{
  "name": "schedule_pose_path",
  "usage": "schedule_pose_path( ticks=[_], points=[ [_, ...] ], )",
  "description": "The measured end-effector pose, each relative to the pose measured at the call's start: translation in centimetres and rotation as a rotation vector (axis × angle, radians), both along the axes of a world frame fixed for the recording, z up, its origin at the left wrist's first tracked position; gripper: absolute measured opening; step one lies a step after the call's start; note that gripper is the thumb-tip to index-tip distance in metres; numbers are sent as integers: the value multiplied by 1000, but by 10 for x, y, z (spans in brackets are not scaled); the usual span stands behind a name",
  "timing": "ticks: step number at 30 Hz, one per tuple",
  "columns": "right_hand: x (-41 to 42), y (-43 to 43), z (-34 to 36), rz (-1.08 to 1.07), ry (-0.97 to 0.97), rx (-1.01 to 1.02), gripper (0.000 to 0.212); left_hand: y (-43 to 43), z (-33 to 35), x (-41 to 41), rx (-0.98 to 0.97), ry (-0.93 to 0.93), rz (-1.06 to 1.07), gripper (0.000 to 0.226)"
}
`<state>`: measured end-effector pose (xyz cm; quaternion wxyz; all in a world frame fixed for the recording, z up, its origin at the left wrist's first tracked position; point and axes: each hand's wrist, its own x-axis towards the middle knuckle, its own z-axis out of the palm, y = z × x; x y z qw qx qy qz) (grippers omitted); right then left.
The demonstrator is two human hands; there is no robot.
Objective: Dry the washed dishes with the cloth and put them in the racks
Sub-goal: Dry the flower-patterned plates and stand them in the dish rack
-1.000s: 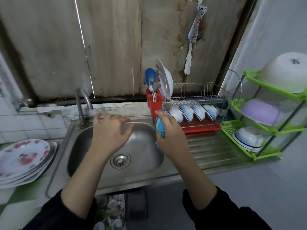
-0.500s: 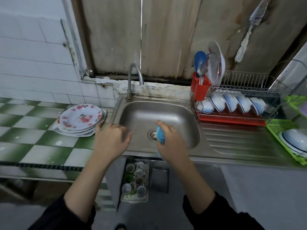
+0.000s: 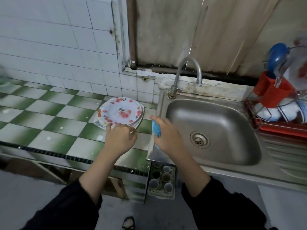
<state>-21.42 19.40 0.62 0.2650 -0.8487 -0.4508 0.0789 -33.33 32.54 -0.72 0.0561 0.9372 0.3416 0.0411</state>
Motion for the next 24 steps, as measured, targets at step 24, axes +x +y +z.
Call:
schedule_pose_path(
  ticks=[24],
  points=[
    [57,238,-101,126,-60,-630,40,206,-142,65,-137,359,-249,42]
  ],
)
